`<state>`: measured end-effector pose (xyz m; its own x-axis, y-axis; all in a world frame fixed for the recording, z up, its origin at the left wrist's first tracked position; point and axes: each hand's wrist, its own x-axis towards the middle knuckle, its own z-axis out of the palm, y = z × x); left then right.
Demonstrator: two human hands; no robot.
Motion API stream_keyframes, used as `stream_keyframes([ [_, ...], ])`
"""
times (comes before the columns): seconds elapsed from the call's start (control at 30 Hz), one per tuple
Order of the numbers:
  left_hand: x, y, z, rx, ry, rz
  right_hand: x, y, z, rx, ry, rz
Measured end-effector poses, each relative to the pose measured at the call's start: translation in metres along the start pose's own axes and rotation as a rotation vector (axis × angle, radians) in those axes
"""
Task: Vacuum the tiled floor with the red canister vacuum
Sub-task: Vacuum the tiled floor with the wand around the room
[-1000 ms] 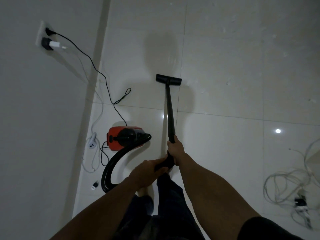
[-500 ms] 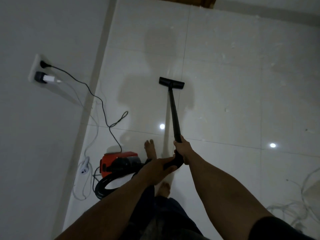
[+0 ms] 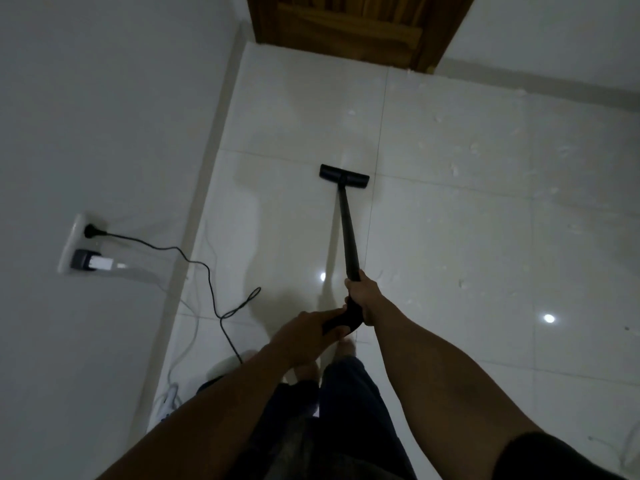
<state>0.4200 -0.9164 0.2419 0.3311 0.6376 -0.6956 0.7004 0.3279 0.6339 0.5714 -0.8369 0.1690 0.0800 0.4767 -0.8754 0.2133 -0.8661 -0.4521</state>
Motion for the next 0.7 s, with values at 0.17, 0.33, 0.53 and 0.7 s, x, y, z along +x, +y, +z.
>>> stream_keyframes([
  [0.17,0.040,0.019,-0.059,0.031,0.037,0.030,0.024,-0.072,-0.004,-0.023,-0.012,-0.004],
  [0.33,0.107,0.041,-0.119,0.017,0.055,0.001,0.082,-0.151,-0.013,-0.026,-0.011,0.005],
  [0.53,0.199,0.071,-0.191,-0.043,0.037,-0.079,0.162,-0.242,-0.024,-0.076,-0.001,-0.052],
  [0.7,0.264,0.101,-0.245,-0.104,0.071,-0.114,0.226,-0.315,-0.035,-0.087,0.008,-0.006],
])
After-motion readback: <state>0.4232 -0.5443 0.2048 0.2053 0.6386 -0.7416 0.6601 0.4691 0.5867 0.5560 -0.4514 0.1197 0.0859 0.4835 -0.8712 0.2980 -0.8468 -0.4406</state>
